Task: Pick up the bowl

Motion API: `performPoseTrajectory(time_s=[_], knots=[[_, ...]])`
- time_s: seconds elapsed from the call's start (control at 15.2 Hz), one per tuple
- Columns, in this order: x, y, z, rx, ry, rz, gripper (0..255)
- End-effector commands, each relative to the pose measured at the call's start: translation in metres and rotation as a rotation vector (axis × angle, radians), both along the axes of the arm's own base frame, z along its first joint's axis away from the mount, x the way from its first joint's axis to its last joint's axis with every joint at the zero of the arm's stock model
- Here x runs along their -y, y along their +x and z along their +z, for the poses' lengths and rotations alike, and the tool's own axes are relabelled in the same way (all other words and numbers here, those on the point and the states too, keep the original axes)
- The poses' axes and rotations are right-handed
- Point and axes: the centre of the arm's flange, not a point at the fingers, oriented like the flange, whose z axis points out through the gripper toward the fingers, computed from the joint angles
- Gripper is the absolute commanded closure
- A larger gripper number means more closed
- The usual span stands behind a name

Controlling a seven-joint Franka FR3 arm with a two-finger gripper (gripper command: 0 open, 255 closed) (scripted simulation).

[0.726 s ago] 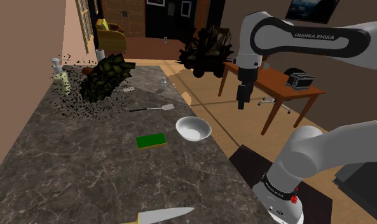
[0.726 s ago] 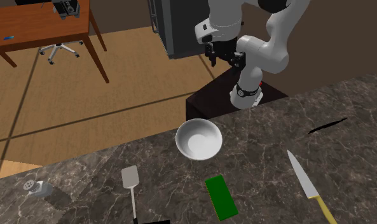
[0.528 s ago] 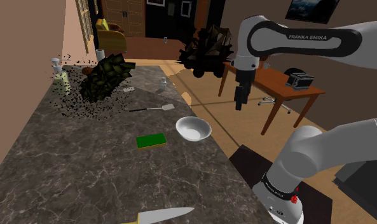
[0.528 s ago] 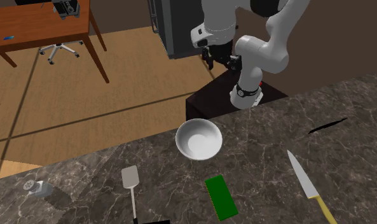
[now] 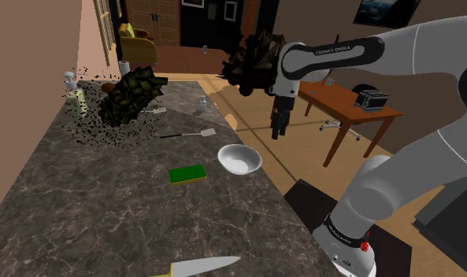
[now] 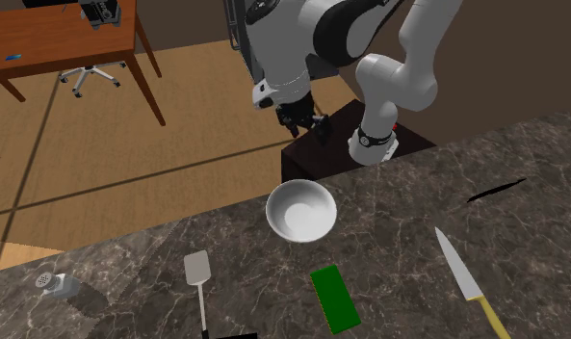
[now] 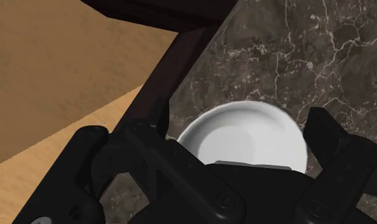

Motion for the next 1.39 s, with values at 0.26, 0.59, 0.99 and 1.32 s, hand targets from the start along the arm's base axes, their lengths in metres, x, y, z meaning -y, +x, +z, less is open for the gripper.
performPoseTrajectory(time_s=[0.26,0.59,0.99,1.32], knots=[[0.024,0.056,-0.064,0.001,0.138,-0.004,0],[0.036,0.102,-0.118,0.001,0.253,-0.006,0],[0.038,0.112,-0.15,0.001,0.277,-0.006,0],[0.038,0.112,-0.169,0.001,0.277,-0.006,0]])
